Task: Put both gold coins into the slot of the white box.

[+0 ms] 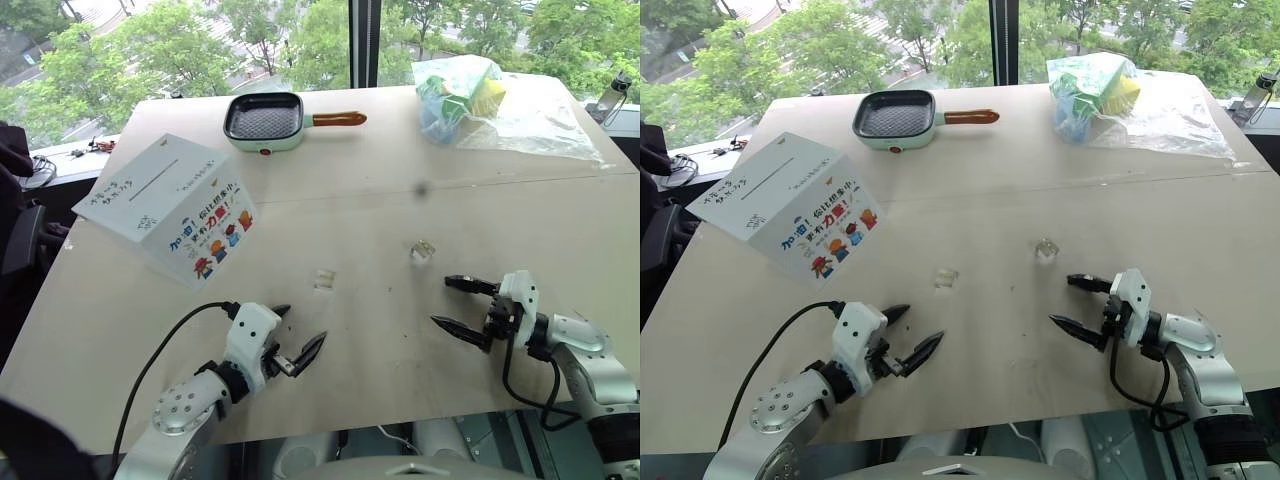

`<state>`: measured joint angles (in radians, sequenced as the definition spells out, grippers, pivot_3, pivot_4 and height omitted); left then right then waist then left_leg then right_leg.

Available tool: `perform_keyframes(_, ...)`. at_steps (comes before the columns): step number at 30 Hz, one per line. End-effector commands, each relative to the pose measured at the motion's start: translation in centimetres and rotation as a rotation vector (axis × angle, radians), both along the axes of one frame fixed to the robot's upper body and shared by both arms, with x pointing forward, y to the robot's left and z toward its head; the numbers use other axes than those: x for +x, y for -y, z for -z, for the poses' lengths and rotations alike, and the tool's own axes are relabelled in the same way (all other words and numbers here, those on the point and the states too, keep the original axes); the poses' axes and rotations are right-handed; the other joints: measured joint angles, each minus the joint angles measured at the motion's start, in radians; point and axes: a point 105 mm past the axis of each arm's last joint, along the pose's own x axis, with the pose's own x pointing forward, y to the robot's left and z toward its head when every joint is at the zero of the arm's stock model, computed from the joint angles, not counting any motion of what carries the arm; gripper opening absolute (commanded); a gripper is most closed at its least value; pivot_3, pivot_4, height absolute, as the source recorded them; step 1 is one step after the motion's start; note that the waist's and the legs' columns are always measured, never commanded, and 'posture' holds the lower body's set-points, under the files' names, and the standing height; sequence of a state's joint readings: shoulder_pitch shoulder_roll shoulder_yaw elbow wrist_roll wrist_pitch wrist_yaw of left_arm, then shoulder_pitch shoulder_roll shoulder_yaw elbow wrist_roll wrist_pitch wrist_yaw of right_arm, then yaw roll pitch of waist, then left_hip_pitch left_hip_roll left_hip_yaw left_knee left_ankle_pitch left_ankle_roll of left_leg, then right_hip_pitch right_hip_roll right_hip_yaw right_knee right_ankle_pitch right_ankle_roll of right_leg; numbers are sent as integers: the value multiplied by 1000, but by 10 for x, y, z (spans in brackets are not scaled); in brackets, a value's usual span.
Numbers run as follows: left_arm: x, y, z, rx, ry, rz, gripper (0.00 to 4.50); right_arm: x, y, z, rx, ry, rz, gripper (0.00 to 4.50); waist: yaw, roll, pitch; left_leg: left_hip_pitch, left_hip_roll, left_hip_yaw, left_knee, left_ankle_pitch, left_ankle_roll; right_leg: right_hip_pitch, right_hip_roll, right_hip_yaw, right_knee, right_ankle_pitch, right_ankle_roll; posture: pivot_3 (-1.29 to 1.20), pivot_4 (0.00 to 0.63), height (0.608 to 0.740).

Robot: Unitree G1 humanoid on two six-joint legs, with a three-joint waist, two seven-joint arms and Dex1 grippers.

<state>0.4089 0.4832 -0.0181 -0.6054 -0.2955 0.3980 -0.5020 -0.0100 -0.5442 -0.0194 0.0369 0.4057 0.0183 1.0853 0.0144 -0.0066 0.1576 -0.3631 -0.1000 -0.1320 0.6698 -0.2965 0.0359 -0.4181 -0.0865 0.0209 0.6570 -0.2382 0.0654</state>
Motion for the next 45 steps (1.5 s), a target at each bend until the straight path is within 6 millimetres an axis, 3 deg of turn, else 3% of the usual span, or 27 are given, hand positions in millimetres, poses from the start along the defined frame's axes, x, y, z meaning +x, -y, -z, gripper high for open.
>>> perform_keyframes(1, -5, 3, -7, 4, 28, 22, 4478, 6, 7, -3, -17, 26, 29, 4500, 0, 0, 0, 0, 0, 0, 0, 0, 0, 0, 0, 0, 0, 0, 0, 0, 150, 721)
perform_keyframes(11, -5, 0, -9, 7, 55, 44, 4478, 17, 7, -6, -33, 69, 65, 4500, 0, 0, 0, 0, 0, 0, 0, 0, 0, 0, 0, 0, 0, 0, 0, 0, 150, 721)
perform_keyframes(19, 1, -2, -21, 12, 124, 66, 4478, 49, 8, -34, 84, 116, 284, 4500, -1, 1, 1, 0, 0, 0, 0, 1, -1, 0, 0, 0, 0, 0, 0, 0, 150, 721)
perform_keyframes(23, 9, 2, -43, -24, 197, 102, 4478, 65, -3, -46, 15, 165, 319, 4500, -1, 1, 1, -1, 0, 0, 0, 1, -1, -1, 0, 0, 0, 0, 0, 0, 150, 721)
perform_keyframes(28, 19, 8, -57, 1, 240, 144, 4478, 70, -20, -58, 6, 221, 303, 4500, -1, 1, 1, -1, 0, 0, 0, 1, -2, -1, 0, -1, 0, 0, 0, 0, 150, 721)
perform_keyframes(32, 16, 19, -66, -36, 233, 198, 4478, 69, -29, -61, -2, 233, 283, 4500, -2, 1, 1, -2, 0, 0, -1, 1, -2, -3, 1, -1, 0, 0, 0, 0, 150, 721)
perform_keyframes(35, 8, 27, -72, -100, 210, 249, 4500, 67, -32, -60, -9, 230, 274, 3675, -4, 1, 1, -2, 0, 1, -1, 1, -2, -3, 1, -1, 0, 0, 0, 0, 150, 721)
perform_keyframes(42, 3, 30, -75, -127, 180, 279, 4500, 59, -35, -51, -27, 182, 234, 75, -3, 1, 1, -2, 0, 0, -1, 1, -2, -3, 1, 0, 0, 0, 0, 0, 150, 721)
perform_keyframes(45, 2, 31, -74, -121, 176, 285, 4500, 58, -34, -51, -27, 177, 238, 29, -4, 1, 1, -1, 0, 1, -1, 1, -2, -3, 1, 0, 0, 0, 0, 0, 150, 721)
